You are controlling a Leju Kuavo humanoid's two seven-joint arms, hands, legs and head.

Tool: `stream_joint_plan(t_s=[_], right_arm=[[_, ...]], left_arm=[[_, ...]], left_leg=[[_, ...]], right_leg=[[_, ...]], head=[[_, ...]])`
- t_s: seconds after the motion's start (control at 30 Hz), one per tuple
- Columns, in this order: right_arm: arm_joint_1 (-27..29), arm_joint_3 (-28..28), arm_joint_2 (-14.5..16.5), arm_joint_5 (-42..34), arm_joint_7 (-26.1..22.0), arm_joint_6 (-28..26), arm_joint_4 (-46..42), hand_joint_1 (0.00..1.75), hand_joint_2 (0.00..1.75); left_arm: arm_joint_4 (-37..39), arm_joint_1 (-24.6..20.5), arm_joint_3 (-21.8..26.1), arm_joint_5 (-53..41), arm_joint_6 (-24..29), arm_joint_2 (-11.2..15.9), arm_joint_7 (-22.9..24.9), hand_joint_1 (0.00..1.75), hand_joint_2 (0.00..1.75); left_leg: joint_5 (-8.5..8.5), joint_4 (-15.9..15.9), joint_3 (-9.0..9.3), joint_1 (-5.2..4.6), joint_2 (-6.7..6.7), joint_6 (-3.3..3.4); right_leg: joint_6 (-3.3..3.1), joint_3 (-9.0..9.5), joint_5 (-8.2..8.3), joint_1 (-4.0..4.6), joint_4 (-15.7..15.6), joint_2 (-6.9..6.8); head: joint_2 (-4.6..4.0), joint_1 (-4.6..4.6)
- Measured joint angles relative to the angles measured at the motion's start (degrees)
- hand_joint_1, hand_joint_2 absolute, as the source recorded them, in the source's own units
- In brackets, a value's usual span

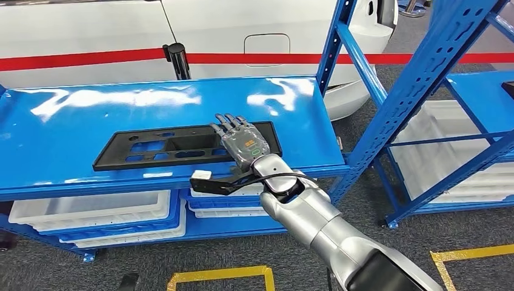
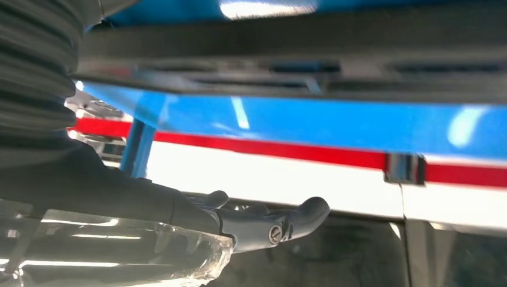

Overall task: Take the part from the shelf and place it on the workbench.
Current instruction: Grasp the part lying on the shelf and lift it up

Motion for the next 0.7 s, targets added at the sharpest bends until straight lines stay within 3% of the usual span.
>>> stream_joint_plan(t_s=[0.03,0.1,0.13,0.17,0.23,0.37,0.57,0.7], right_arm=[[-0.2,-0.5,0.0,0.3,0.3,-0.2,1.1,0.0,1.75],[-0.7,-1.4,0.0,1.2,0.7,-0.8,3.6,0.0,1.75],[-0.8,-1.8,0.0,1.6,0.8,-1.0,4.7,0.0,1.75],[-1.0,-2.0,0.1,1.8,0.8,-1.2,5.2,0.0,1.75],[-1.2,-2.3,0.3,1.8,0.9,-1.2,5.9,0.0,1.75],[-1.2,-2.9,0.5,2.0,1.0,-1.4,7.1,1.71,1.75],[-1.3,-4.3,0.5,2.1,0.3,-2.3,8.7,1.75,1.75],[-1.3,-5.3,0.5,2.6,-0.4,-2.9,9.2,1.75,1.75]], left_arm=[[0.0,-0.1,0.0,-0.1,-0.1,0.0,0.1,0.0,0.0],[0.0,-0.4,0.0,-0.4,-0.3,0.0,0.3,0.0,0.0],[0.0,-0.4,0.0,-0.5,-0.4,-0.1,0.4,0.0,0.0],[0.0,-0.5,0.0,-0.5,-0.4,-0.1,0.4,0.0,0.0],[0.0,-0.6,0.0,-0.6,-0.4,-0.2,0.4,0.0,0.0],[0.0,-0.6,0.0,-0.3,-0.8,-0.1,-1.5,0.0,0.0],[0.0,-0.8,1.2,1.5,1.0,-0.1,-8.3,0.0,0.0],[-0.1,-0.9,2.9,2.8,5.4,-0.1,-12.8,0.0,0.0]], left_leg=[[0.0,-0.2,0.15,-0.22,-0.02,0.79],[-0.15,-0.5,0.69,-0.71,-0.19,1.82],[-0.31,-0.5,0.85,-1.01,-0.29,1.83],[-0.5,-0.4,0.95,-1.28,-0.38,1.68],[-0.78,-0.4,1.0,-1.56,-0.4,1.32],[-1.04,-0.1,1.04,-1.25,-0.35,1.73],[-1.05,-0.4,1.2,-0.95,-0.21,1.48],[-1.04,-0.4,1.21,-0.86,-0.19,1.01]], right_leg=[[0.07,-2.98,-1.71,-0.01,5.1,-0.09],[0.21,-6.23,-2.04,0.09,8.9,-0.27],[0.21,-5.98,-0.82,0.26,7.1,-0.3],[0.21,-3.71,1.37,0.48,2.1,-0.3],[-0.32,-1.98,2.8,0.63,-1.4,-0.28],[-0.16,-1.74,3.45,0.35,-1.7,-0.13],[-0.35,-1.78,3.34,0.7,-1.6,0.07],[-0.44,-1.78,3.3,0.86,-1.6,0.06]], head=[[0.0,0.08],[0.0,0.27],[0.0,0.3],[0.0,0.26],[0.0,0.2],[0.0,0.2],[0.0,0.18],[0.0,0.2]])
